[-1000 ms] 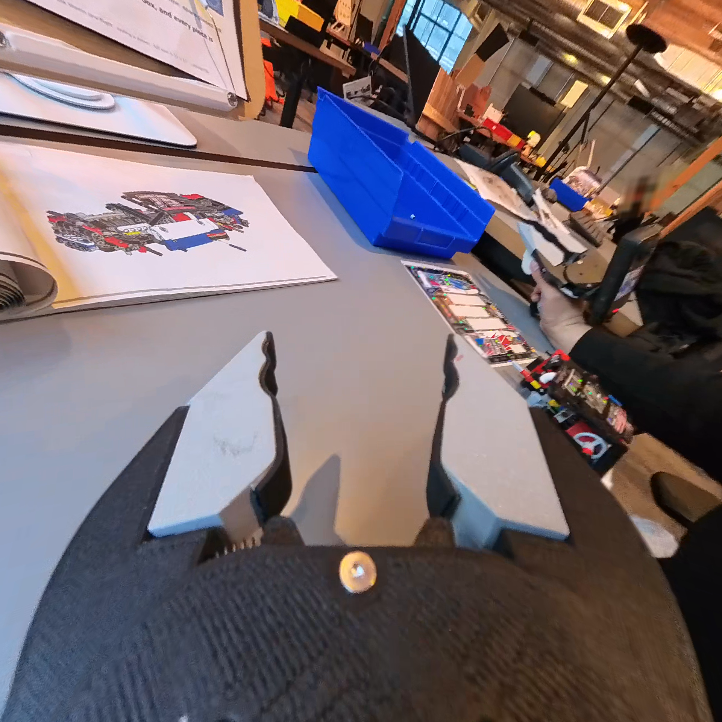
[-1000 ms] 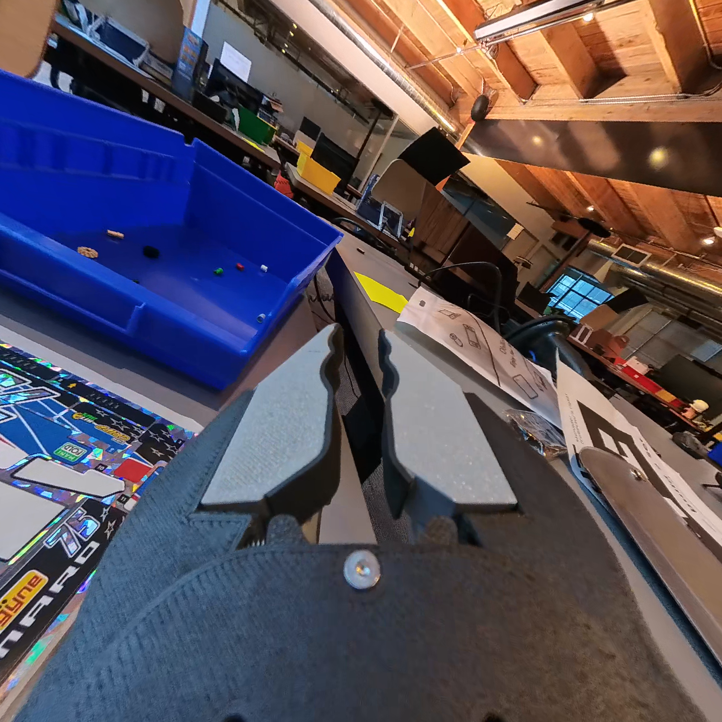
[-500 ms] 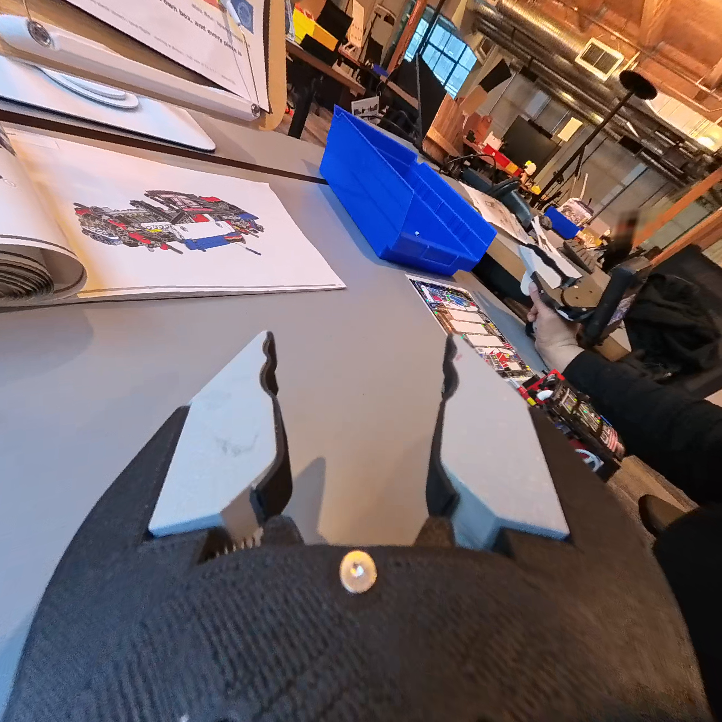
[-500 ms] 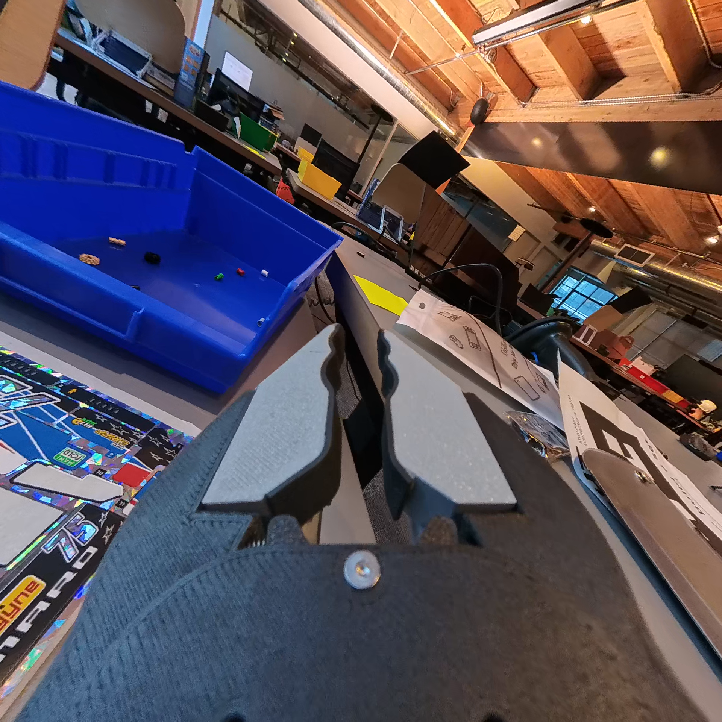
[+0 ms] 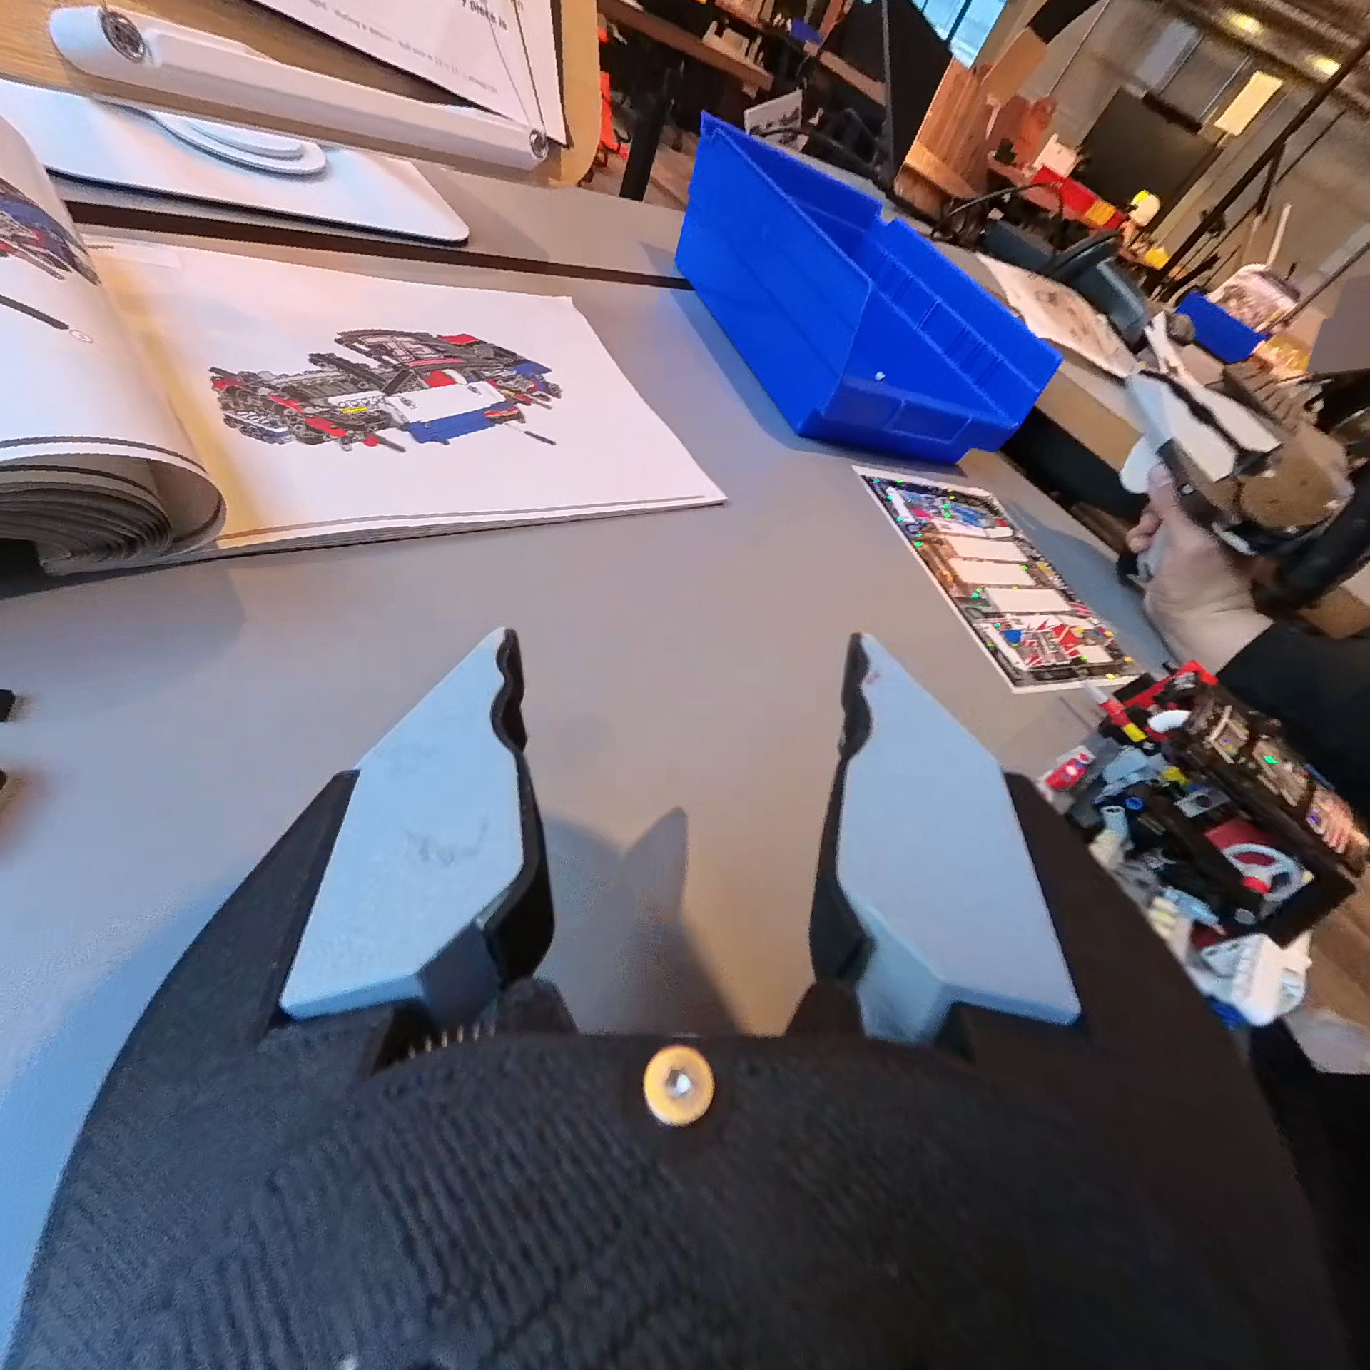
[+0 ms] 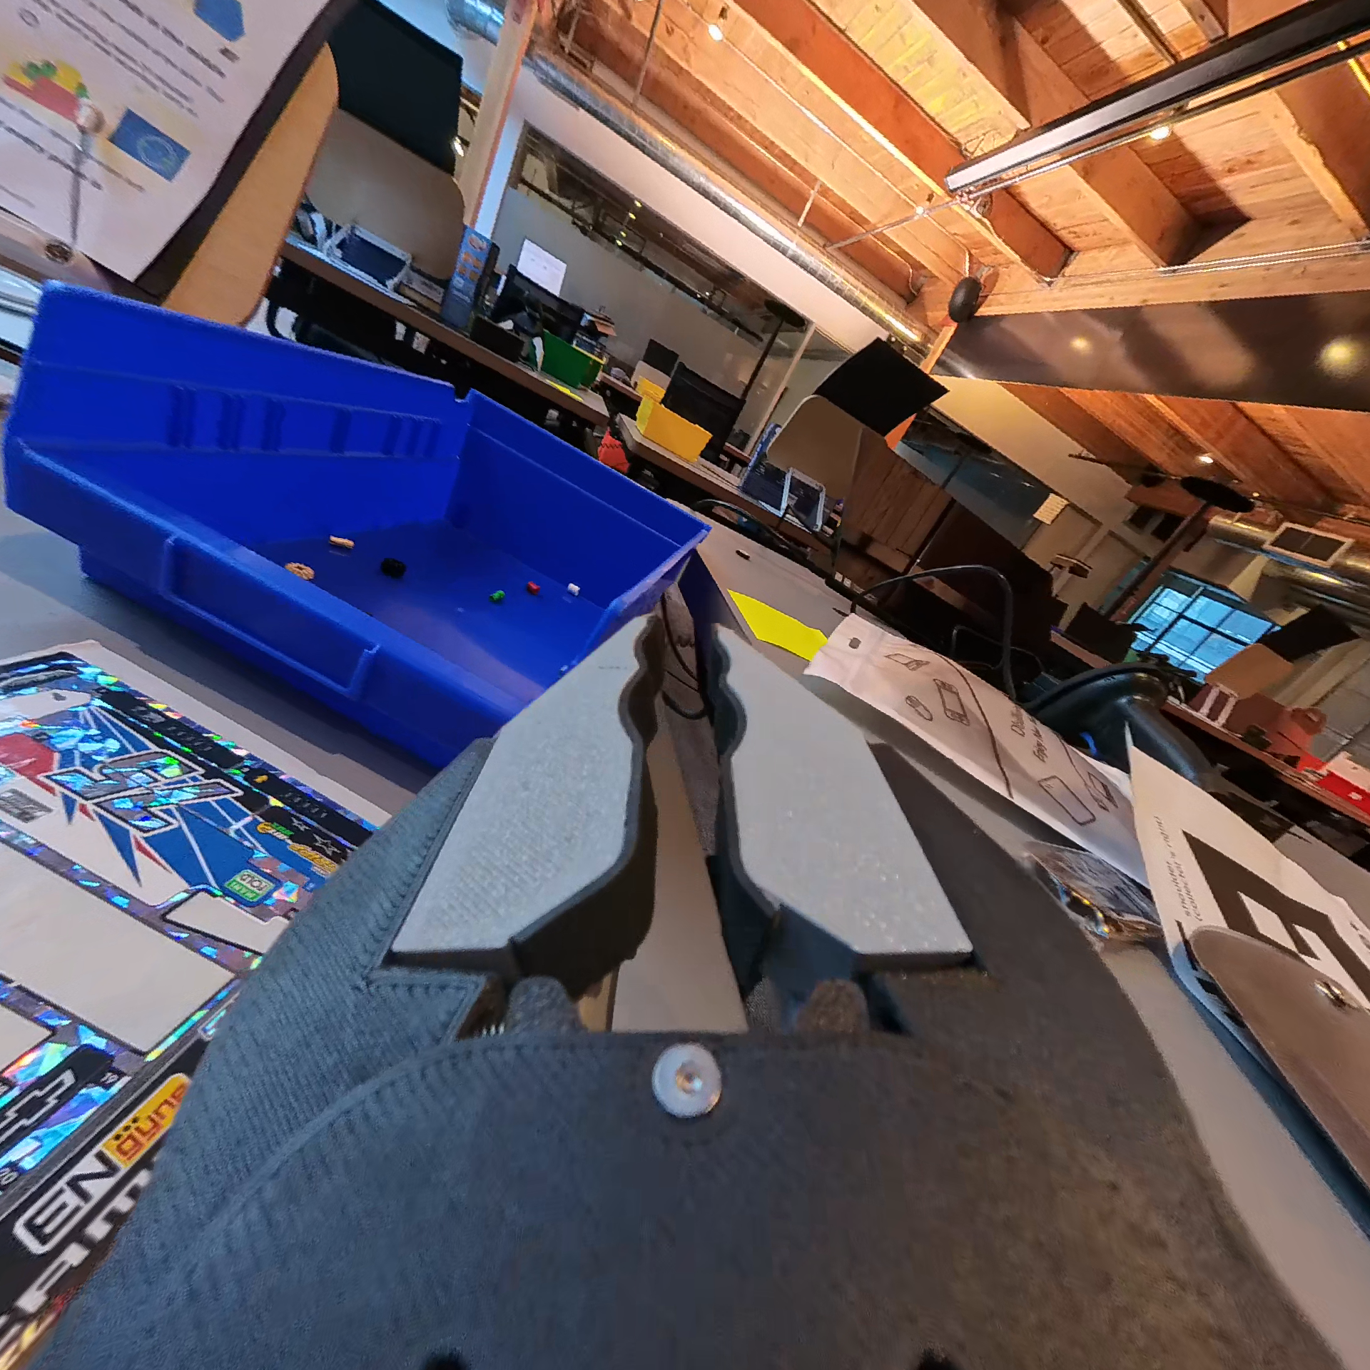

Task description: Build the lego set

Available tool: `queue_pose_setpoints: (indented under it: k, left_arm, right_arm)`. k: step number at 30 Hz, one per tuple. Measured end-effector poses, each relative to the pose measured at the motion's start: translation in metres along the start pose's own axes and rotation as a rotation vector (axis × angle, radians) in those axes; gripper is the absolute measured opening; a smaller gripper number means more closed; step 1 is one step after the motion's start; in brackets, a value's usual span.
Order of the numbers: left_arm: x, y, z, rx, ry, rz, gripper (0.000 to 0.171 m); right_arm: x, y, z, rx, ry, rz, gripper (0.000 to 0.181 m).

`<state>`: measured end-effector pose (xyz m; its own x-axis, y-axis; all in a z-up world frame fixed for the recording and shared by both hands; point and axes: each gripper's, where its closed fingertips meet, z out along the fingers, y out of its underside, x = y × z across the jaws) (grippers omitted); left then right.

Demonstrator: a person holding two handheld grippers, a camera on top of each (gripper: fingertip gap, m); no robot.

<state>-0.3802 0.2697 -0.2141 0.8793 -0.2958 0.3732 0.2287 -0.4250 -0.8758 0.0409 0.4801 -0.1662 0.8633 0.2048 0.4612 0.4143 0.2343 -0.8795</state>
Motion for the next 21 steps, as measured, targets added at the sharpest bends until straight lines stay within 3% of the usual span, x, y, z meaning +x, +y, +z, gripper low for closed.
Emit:
queue_pose_setpoints:
  k: [15,21]
  left_arm:
    - [-0.022,0.006,0.004,-0.039,-0.112,0.047,0.084]
    - [-0.021,0.007,0.004,-0.045,-0.136,0.094,0.084]
  right_arm:
    - [-0.037,-0.003,0.008,0.001,-0.191,0.044,0.017]
    - [-0.04,0.0,0.011,-0.053,-0.234,0.142,0.033]
